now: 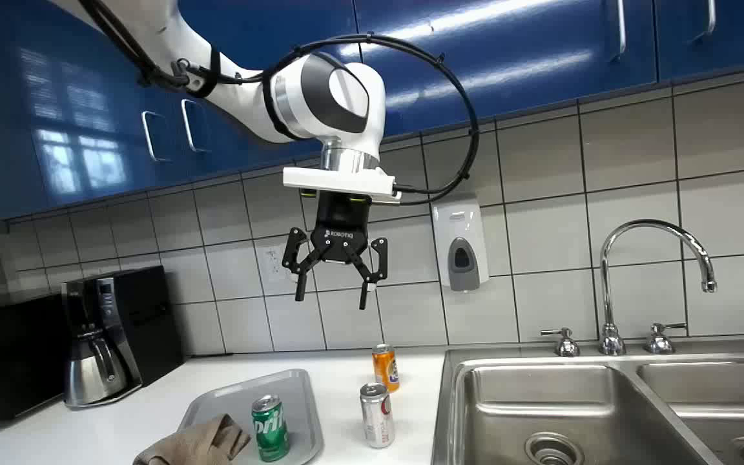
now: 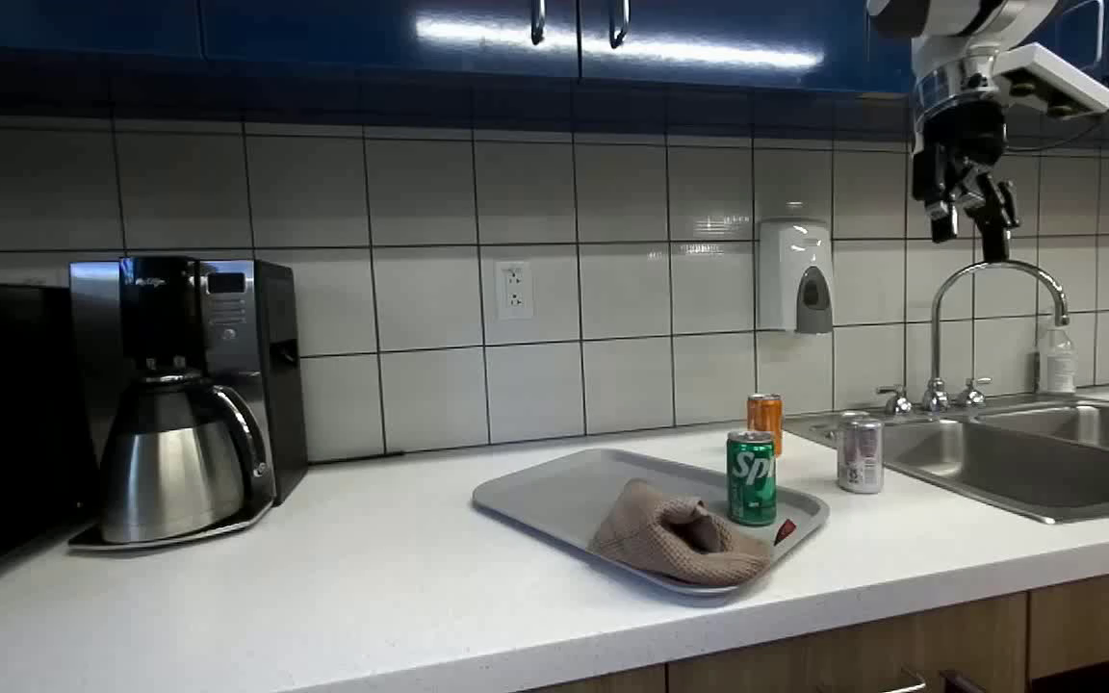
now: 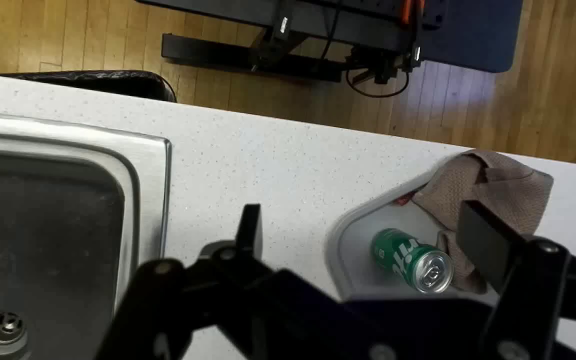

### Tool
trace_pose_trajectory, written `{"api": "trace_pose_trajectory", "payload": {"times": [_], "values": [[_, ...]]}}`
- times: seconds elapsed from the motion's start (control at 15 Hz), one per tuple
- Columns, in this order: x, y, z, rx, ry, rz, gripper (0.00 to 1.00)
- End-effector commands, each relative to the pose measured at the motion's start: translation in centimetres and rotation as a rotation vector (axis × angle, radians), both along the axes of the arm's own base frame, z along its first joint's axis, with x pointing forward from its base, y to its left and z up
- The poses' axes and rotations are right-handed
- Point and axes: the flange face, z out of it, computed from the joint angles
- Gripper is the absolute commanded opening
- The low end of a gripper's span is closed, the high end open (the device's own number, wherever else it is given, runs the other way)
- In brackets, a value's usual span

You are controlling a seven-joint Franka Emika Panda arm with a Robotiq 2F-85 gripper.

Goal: Put the grey can and the orange can on the tray

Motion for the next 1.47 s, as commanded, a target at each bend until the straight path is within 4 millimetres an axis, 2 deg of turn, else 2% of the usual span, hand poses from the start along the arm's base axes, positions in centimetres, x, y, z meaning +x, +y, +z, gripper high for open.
{"api": "trace_pose_trajectory", "payload": {"times": [0.0,0.53,0.8,1.4], "values": [[0.0,0.0,0.0,0.000,0.001,0.000,1.00],[0.0,0.0,0.0,0.000,0.001,0.000,1.00],[0.6,0.6,-2.4,-0.023,0.044,0.025,1.00],[2.1,0.5,-9.9,-0.057,0.148,0.002,1.00]]}}
